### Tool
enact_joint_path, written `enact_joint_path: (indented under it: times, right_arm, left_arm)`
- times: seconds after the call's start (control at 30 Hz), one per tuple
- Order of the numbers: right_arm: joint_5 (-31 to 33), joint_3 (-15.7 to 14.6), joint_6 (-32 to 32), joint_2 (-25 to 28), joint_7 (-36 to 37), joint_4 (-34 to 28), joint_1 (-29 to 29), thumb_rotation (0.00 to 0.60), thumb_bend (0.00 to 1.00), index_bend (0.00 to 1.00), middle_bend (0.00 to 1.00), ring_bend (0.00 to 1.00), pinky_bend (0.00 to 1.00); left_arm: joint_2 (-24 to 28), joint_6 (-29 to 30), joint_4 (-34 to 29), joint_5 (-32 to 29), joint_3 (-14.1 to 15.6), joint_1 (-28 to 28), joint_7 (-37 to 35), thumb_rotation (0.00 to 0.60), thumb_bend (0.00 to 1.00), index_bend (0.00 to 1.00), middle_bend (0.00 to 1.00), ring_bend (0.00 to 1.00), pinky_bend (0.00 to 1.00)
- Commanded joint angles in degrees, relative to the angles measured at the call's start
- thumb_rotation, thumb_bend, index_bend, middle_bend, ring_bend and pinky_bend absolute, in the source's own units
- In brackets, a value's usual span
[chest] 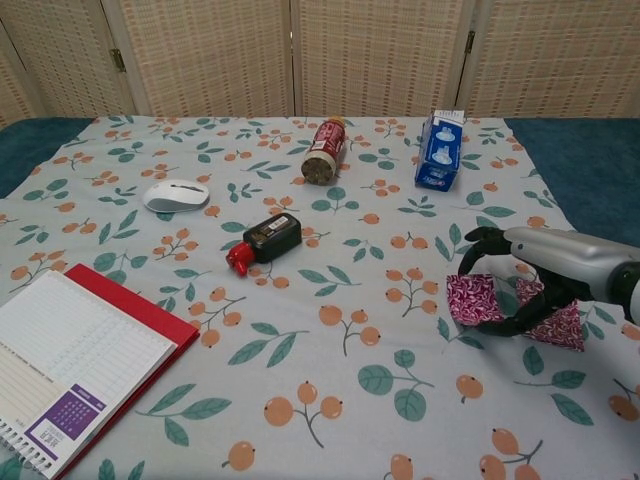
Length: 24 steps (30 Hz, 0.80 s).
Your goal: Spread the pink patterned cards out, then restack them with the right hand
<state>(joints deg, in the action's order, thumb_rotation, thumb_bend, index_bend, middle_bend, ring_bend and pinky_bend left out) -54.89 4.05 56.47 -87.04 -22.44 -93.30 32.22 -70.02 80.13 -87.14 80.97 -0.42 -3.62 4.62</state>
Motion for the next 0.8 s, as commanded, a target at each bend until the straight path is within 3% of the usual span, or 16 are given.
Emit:
enact_joint_path:
  times: [0.03, 0.4, 0.8]
  right_arm:
    - [-0.82, 0.16, 1.31, 1.03, 1.45, -1.39, -1.01, 0.492, 0.29, 0.26, 0.06, 0.0, 0.0]
    - [-1.66, -0.93, 4.39, 4.55, 10.2, -2.6, -6.85, 0.493, 0.29, 0.26, 0.06, 0.0, 0.0]
    - [-1.31, -0.75, 1.38, 4.18, 15.58, 2.01, -8.67, 0.492, 0.29, 0.26, 0.06, 0.0, 0.0]
  left_arm:
    - [0.04, -0.05, -0.08, -0.04, -0.06, -0.05, -0.01, 0.6, 0.09, 0.08, 0.0, 0.07, 0.0]
    - [-0.26, -0.68, 0.13, 0.31, -0.18, -0.7, -0.01, 0.6, 0.09, 0.08, 0.0, 0.07, 0.0]
    - [-0.36, -0.78, 0.2, 0.4, 0.02, -0.71, -0.14, 0.6, 0.09, 0.08, 0.0, 0.07, 0.0]
